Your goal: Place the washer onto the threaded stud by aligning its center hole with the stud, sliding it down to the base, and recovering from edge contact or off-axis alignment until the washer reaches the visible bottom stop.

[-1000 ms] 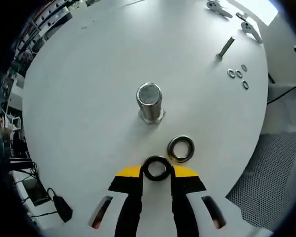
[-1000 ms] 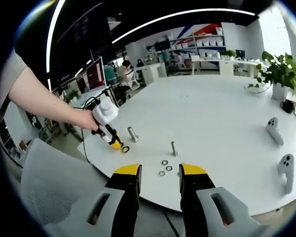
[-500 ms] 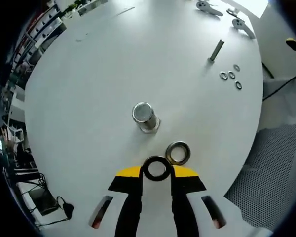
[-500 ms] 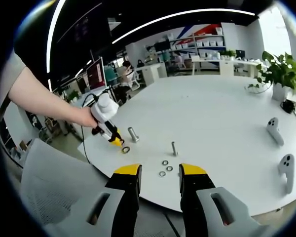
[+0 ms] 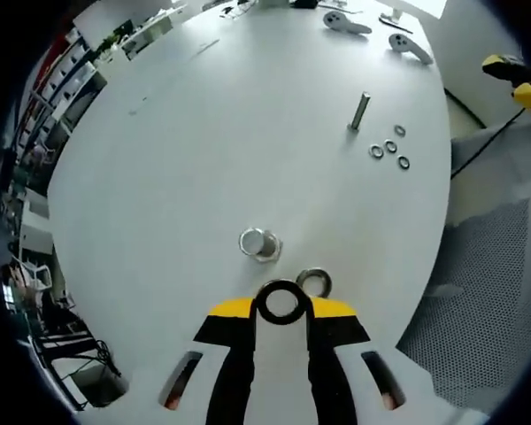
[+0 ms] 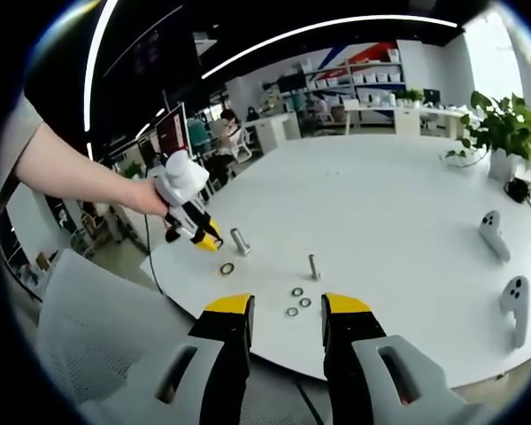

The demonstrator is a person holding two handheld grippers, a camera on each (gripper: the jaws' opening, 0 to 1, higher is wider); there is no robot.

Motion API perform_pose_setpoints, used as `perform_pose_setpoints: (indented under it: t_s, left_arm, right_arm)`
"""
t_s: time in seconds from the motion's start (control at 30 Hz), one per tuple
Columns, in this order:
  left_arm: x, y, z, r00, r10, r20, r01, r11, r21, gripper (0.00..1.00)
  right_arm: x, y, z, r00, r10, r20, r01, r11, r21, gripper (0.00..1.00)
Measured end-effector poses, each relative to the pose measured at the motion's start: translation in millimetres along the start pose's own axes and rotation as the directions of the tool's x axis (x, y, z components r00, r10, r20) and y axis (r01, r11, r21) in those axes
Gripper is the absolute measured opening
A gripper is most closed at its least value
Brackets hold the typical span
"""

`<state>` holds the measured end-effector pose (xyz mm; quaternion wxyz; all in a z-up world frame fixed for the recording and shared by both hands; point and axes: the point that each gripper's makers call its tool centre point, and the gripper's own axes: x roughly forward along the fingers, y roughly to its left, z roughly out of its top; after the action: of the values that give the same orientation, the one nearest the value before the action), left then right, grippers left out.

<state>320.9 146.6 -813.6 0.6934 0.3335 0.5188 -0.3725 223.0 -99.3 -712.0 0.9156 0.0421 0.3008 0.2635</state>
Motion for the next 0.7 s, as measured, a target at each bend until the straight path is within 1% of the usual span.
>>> perform_pose_setpoints:
  t_s: [0.07, 0.27, 0.37, 0.53, 0.6, 0.7]
  left_arm:
    - [-4, -0.7, 4.3, 1.000, -0.007, 0.014, 0.007, 1.000, 0.012, 0.19]
    - [-17, 2.8, 21.7, 0.999, 0.019, 0.040, -0.023, 0.996, 0.087, 0.19]
    - [-17, 5.9, 27.5, 0.999, 0.023, 0.046, -0.027, 0.995, 0.093, 0.19]
    - [-11, 8.9, 33.9, 0.998, 0.029, 0.048, -0.033, 0.996, 0.089, 0.19]
    - [-9, 6.4, 33.6, 0.999, 0.029, 0.034, -0.033, 0.992, 0.123, 0.19]
    - [-7, 8.3, 35.4, 0.999, 0.034, 0.034, -0.038, 0.991, 0.132, 0.19]
  right_arm:
    - [0, 0, 0.0, 1.000, 0.000, 0.000, 0.000, 1.000, 0.000, 0.33]
    - [0, 0, 0.4, 1.000, 0.000, 0.002, 0.000, 1.000, 0.004, 0.32]
    - [0, 0, 0.7, 1.000, -0.002, 0.004, 0.002, 1.000, 0.005, 0.32]
    - [-1, -1, 0.3, 1.000, -0.003, 0.003, 0.003, 1.000, 0.006, 0.32]
    - [-1, -1, 0.1, 1.000, -0.006, 0.003, 0.006, 1.000, 0.007, 0.32]
    - [-1, -2, 0.2, 1.000, -0.009, 0.004, 0.009, 1.000, 0.007, 0.32]
